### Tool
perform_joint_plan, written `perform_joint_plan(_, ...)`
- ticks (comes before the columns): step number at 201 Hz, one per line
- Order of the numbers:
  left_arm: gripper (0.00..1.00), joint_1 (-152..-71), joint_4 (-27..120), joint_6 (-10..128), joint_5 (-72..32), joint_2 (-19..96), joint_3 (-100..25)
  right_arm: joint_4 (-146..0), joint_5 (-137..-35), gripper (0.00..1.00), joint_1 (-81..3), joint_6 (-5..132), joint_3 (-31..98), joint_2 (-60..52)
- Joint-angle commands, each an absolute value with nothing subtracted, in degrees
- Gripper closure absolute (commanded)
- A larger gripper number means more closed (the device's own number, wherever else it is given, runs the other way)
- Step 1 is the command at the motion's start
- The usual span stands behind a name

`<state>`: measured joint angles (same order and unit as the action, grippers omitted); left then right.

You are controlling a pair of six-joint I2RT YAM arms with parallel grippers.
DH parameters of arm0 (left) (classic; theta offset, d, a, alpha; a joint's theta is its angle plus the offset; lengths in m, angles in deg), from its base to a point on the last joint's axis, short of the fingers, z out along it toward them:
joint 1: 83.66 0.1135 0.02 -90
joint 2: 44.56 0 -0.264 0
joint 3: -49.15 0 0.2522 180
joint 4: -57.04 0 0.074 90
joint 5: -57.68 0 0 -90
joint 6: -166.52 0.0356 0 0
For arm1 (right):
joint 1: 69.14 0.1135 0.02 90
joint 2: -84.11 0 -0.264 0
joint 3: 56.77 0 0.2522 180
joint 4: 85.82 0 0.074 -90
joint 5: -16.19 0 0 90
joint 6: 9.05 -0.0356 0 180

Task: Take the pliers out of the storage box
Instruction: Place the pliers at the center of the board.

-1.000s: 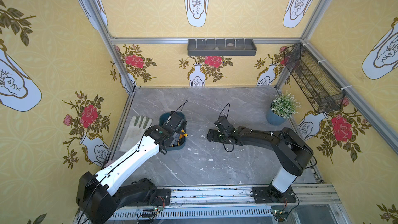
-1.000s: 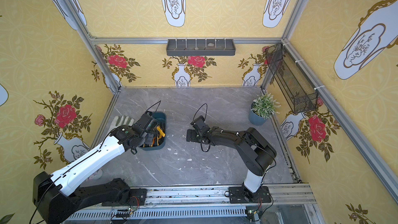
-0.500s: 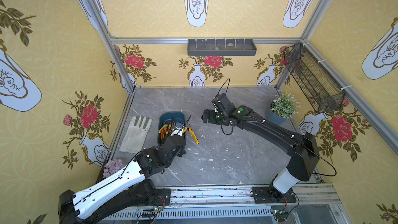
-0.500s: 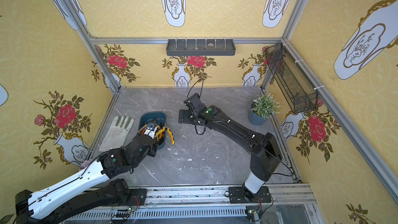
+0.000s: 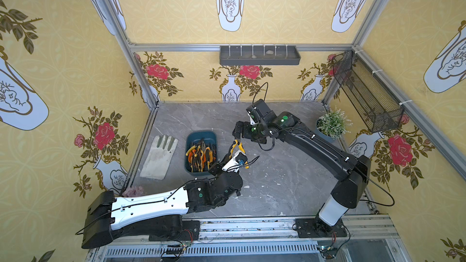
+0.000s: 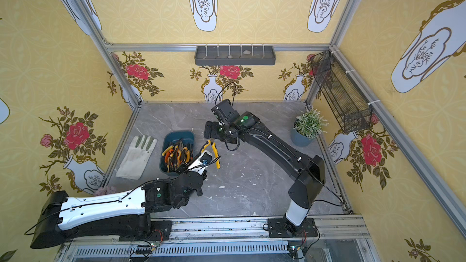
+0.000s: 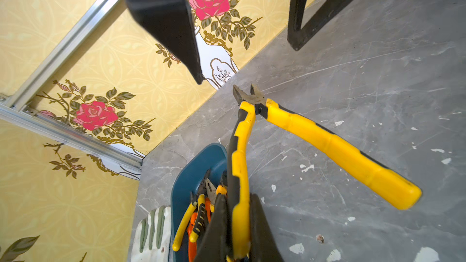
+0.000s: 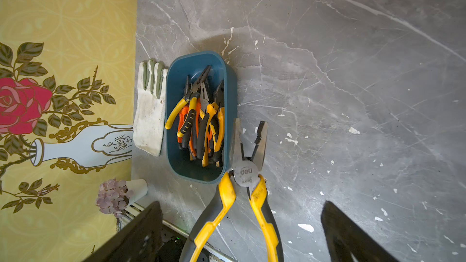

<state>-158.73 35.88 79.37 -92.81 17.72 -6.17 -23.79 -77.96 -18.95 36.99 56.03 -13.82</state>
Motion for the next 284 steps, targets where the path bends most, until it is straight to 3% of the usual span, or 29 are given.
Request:
perform_joint_plan(1,1.0,-158.9,42.49,81.85,-96.53,18.06,-6.86,-22.76,-77.91,0.02,-18.9,35.87,55.71,-14.39)
perform_joint_plan(66,1.0,-159.68,42.4,81.99,-95.67,17.39,-7.13,-31.27,-77.97,0.01,-19.45,35.91,50.64,-13.98)
perform_joint_plan(102,1.0,-160.12,42.38,81.1,-96.04,18.14,-6.95,-35.84,-83.04,0.13,-21.25,34.89,48.28,-13.99)
perform_joint_plan(125,1.0,-160.46,42.31,80.66,-96.18,18.5,-6.93,-38.97,-86.55,0.32,-22.54,34.16,46.03,-13.75)
perform_joint_plan(141,1.0,-160.73,42.31,80.64,-96.56,18.72,-6.9,-41.29,-88.93,0.4,-23.2,33.52,44.43,-13.28)
perform_joint_plan(198,1.0,-161.26,42.4,80.65,-97.01,17.84,-6.7,-46.31,-95.38,0.42,-25.19,31.7,41.32,-12.74)
perform_joint_plan(221,1.0,-161.44,42.31,80.87,-97.18,17.58,-6.55,-46.09,-96.36,0.5,-25.25,31.72,41.81,-13.09)
perform_joint_plan(284,1.0,-161.53,42.39,80.65,-97.54,18.02,-6.35,-44.79,-98.46,0.5,-24.72,31.86,43.17,-14.74)
